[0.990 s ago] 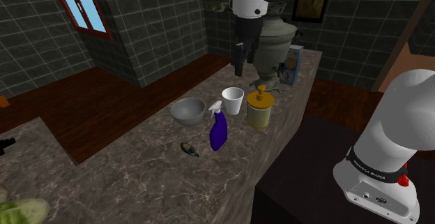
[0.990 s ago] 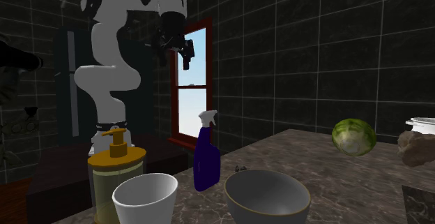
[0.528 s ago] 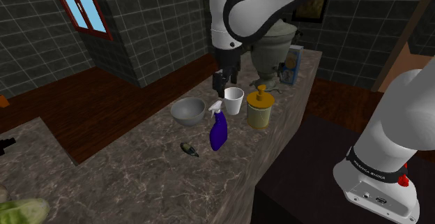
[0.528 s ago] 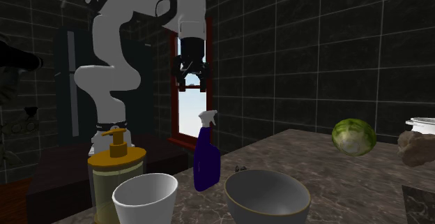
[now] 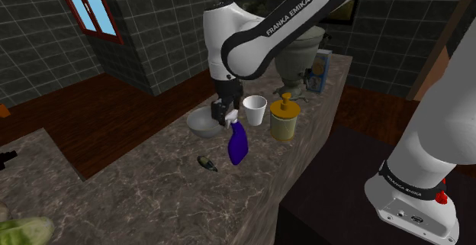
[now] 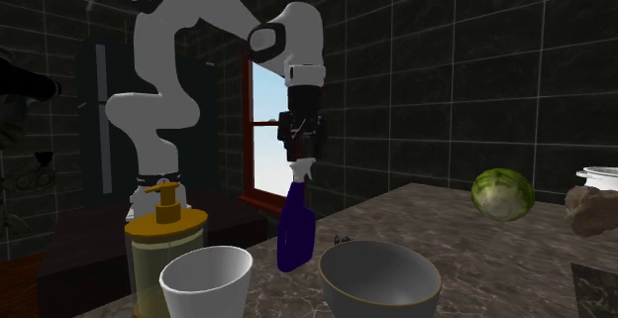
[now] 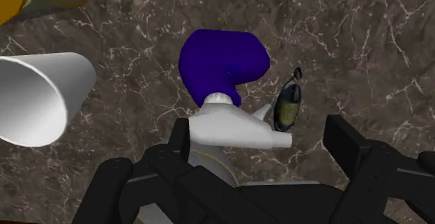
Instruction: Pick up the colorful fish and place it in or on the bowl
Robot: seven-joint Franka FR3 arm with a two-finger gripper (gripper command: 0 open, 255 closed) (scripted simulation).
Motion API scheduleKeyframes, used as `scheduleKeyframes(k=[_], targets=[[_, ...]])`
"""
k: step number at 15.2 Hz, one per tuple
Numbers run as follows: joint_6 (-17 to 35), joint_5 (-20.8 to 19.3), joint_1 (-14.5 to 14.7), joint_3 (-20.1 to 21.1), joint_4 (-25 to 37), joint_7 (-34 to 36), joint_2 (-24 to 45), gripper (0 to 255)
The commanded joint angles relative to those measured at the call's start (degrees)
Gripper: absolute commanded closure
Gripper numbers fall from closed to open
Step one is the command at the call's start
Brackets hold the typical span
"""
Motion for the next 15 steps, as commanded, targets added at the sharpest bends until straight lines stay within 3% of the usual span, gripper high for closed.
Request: scheduleKeyframes(k=[1, 9, 15], targets=[[0.83, -2.25, 0.77, 0.63, 1.81, 2.74, 5.83, 0], [4.04, -10.65, 6.33, -1.6, 13.28, 10.75, 24.14, 0], [4.08, -13.86, 10.62, -3.77, 23.45, 13.68, 36.17, 0]])
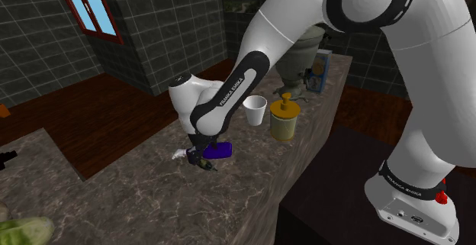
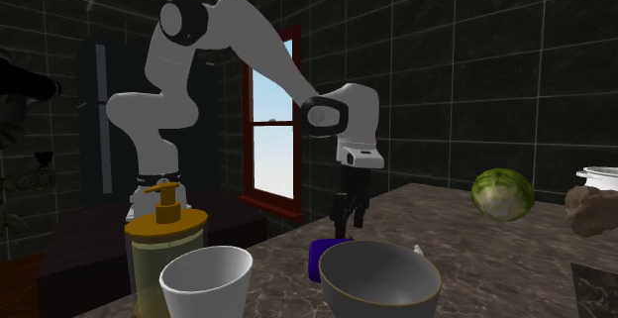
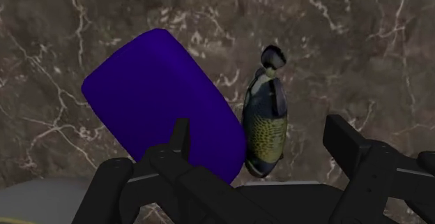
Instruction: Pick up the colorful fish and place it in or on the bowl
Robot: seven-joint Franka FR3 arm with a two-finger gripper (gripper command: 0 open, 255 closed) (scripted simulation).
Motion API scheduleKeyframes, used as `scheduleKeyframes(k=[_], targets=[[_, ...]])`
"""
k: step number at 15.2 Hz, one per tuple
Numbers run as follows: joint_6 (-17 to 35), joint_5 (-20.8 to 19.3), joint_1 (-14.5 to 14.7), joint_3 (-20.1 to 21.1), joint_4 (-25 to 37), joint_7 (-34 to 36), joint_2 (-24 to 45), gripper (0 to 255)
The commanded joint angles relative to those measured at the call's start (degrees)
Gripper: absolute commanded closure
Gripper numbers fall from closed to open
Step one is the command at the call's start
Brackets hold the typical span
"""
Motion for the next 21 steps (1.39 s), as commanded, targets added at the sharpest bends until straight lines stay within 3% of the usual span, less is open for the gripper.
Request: scheduleKeyframes(k=[1, 7, 15, 16, 21], targets=[[0.3, -0.56, 0.82, -0.44, 1.59, 0.58, 2.11, 0], [3.55, -1.96, 1.54, -1.65, 1.95, 1.44, 5.77, 0], [3.54, -2.01, 1.5, -1.6, 1.96, 1.47, 5.78, 0], [3.47, -1.97, 1.53, -1.55, 1.89, 1.52, 5.65, 255], [3.66, -1.97, 1.5, -1.52, 1.5, 1.56, 5.47, 255]])
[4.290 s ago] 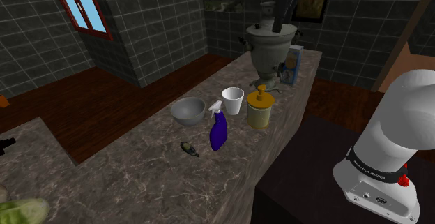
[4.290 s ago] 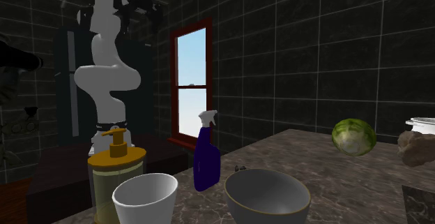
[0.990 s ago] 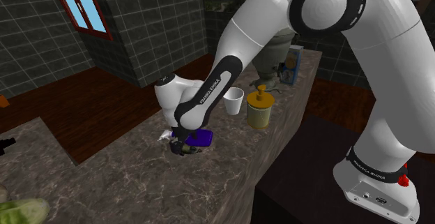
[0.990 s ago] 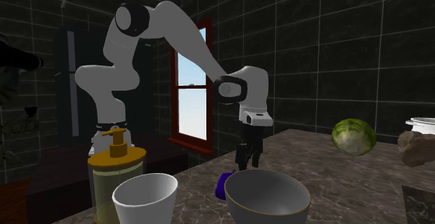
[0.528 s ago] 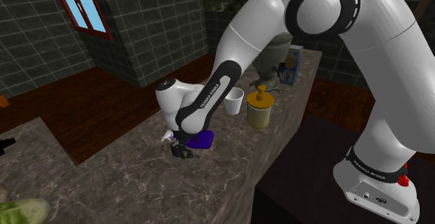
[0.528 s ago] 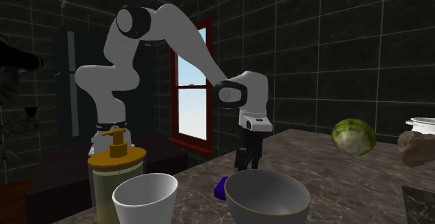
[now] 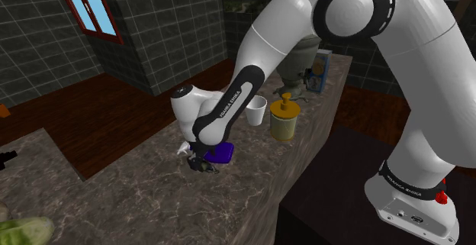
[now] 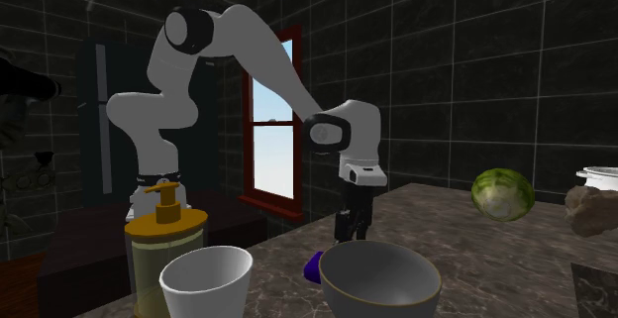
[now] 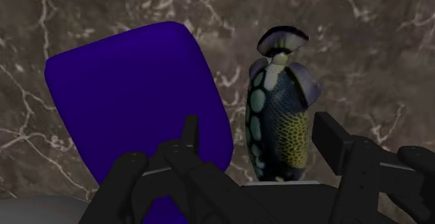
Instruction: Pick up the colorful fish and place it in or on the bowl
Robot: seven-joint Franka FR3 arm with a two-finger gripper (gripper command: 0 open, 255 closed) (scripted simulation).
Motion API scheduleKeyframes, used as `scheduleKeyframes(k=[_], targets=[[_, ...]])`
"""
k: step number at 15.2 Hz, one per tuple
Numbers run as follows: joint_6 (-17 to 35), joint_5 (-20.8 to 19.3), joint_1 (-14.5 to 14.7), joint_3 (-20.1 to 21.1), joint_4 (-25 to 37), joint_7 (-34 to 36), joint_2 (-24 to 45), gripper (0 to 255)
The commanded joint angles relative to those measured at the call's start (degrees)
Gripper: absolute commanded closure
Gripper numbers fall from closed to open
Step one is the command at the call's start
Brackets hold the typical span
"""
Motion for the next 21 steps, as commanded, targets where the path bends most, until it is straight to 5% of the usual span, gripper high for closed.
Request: scheduleKeyframes(k=[1, 21], targets=[[0.07, 0.09, 0.12, 0.09, -0.47, -0.08, 0.82, 255], [-8.38, 3.85, -2.14, 3.22, -1.52, -2.56, -8.92, 255]])
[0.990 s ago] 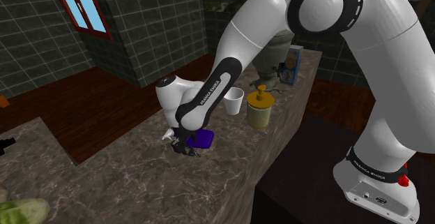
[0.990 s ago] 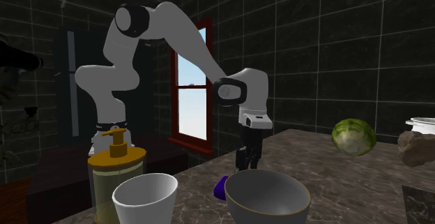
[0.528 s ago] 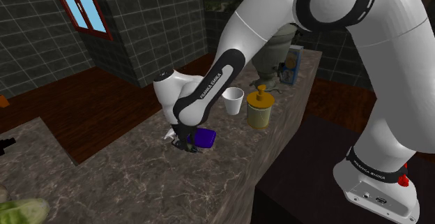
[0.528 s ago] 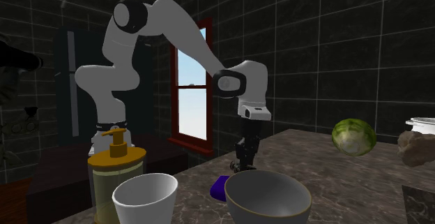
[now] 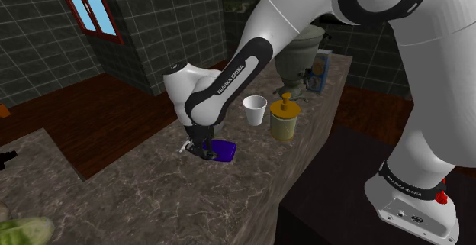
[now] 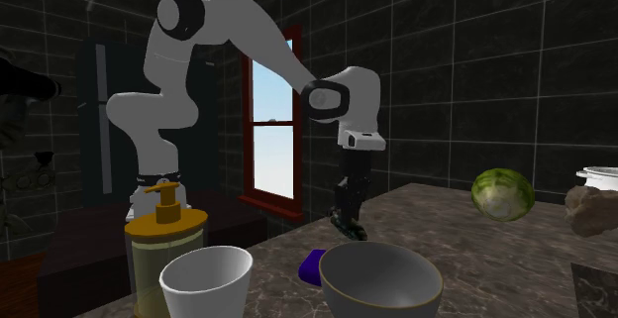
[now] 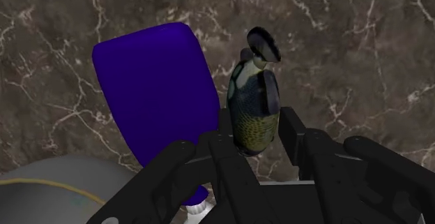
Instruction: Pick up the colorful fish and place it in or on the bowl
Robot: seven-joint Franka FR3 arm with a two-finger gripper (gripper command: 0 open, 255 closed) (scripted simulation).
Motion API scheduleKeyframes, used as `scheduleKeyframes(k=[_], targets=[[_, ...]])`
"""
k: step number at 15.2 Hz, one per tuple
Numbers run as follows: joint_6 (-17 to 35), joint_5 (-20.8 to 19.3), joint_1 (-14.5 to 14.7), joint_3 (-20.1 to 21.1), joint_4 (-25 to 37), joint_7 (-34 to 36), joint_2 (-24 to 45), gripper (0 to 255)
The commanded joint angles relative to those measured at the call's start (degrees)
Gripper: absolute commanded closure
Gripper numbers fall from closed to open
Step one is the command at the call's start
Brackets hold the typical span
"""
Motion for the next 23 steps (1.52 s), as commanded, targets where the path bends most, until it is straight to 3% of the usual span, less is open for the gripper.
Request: scheduleKeyframes(k=[1, 15, 19, 20, 23], targets=[[-1.2, 0.47, -0.17, 0.33, 0.25, -0.29, -0.97, 255], [-9.16, 3.59, -1.41, 2.15, 2.1, -2.37, -7.48, 255], [-9.71, 3.45, -2.22, 1.64, 3.62, -3.8, -6.59, 255], [-9.71, 3.45, -2.21, 1.64, 3.62, -3.8, -6.59, 0], [-6.37, 3.13, -0.71, 0.4, 1.65, 2.89, -4.13, 0]])
